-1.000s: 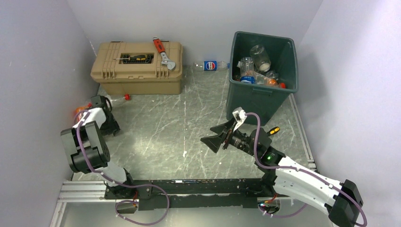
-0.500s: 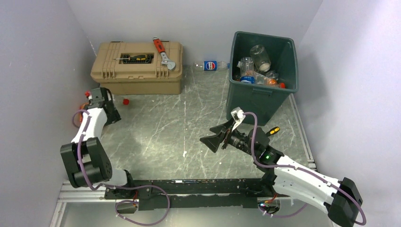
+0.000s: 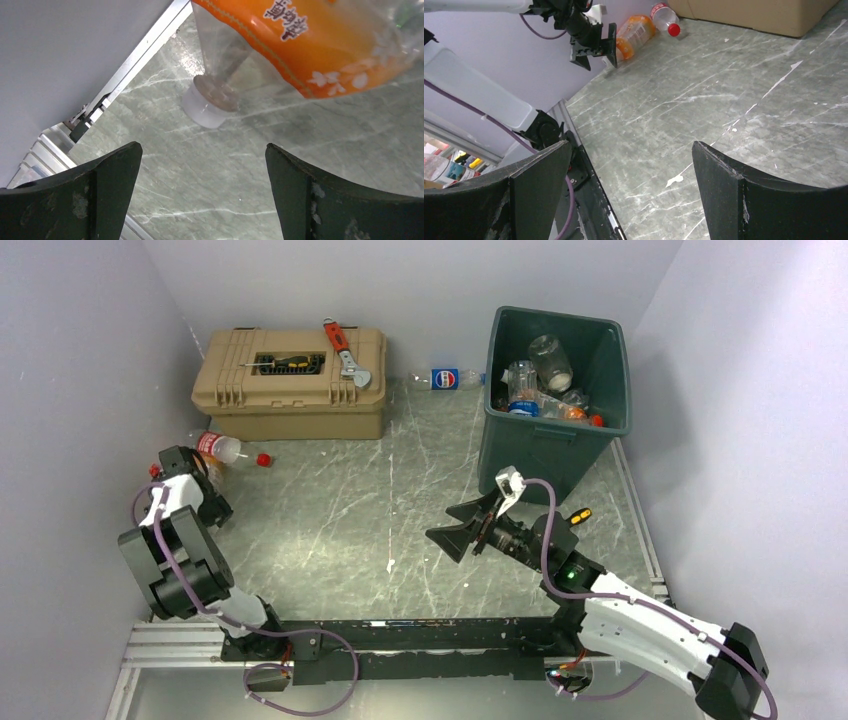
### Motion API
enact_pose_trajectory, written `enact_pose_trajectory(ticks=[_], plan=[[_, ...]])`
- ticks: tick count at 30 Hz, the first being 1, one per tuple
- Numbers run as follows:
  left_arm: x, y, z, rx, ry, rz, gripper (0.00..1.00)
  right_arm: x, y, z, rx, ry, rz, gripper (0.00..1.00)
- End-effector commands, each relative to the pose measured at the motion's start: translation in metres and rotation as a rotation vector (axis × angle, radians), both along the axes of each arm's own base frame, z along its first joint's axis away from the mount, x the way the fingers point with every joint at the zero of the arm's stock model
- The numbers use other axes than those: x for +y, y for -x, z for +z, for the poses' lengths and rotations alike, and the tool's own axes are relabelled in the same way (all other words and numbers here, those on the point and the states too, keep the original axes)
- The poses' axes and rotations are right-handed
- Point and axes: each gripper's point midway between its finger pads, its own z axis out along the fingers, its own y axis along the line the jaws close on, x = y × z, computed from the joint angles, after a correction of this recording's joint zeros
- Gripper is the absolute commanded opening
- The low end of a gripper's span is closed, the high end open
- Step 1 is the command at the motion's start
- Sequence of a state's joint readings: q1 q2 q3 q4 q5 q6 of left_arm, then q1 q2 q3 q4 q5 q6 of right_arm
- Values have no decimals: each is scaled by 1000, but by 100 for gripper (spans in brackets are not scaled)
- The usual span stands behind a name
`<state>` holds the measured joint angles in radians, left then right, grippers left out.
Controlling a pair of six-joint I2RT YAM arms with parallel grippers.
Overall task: Put the plastic bottles in the bin
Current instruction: Pick up the plastic bottle from the corner of the board.
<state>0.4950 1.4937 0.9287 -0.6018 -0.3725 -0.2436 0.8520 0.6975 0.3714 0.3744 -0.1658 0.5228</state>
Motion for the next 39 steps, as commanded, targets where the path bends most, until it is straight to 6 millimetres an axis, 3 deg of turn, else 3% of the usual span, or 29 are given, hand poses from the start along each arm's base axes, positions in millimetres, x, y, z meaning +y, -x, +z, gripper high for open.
enact_pose_trajectory(ticks=[1,13,20,25,30,36,39], plan=[[11,-16,-5,-21,8,-22,99,0,0,8,-37,-13,0,95],[12,-58,-20,-124,28,-200,91,2,0,2,-28,-8,5,95],[-7,-76,-24,-215,101,-307,73,1,-2,0,-28,-1,-7,95],[-21,-75,-26,-234,128,-328,62,6,-2,-2,-17,-5,12,95],[-31,-67,-31,-218,154,-315,40,8,-3,-2,-13,-8,16,95],[-28,-61,-13,-231,91,-279,0,6,-3,6,-29,-12,8,95],[-23,-56,-1,-241,57,-237,0,4,-3,10,-35,-18,4,95]])
